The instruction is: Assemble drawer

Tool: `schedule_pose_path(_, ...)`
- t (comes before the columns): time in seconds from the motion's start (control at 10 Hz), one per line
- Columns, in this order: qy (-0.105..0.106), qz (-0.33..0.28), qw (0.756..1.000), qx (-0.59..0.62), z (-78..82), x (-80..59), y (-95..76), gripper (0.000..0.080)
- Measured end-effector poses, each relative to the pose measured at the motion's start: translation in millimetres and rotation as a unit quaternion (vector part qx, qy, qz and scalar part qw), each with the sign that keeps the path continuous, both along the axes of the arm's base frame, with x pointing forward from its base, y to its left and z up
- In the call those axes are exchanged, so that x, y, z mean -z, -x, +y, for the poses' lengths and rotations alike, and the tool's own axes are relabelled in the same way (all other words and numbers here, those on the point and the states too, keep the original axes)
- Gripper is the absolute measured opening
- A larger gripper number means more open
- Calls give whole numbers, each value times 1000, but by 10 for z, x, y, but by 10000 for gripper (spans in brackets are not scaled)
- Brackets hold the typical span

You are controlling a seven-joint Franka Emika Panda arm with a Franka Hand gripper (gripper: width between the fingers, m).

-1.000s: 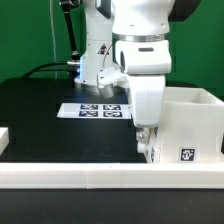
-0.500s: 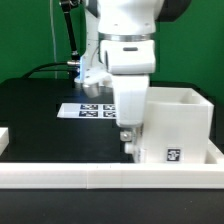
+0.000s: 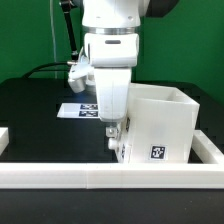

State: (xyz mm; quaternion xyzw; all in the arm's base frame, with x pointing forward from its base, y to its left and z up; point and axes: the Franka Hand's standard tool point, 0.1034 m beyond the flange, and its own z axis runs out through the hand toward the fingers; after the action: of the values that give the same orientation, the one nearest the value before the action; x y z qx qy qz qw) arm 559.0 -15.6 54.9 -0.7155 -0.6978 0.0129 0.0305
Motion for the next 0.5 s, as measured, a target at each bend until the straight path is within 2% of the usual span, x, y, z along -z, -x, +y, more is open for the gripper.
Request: schedule_pose_path(0.5,0,2,1000,1,-5,19,10,649)
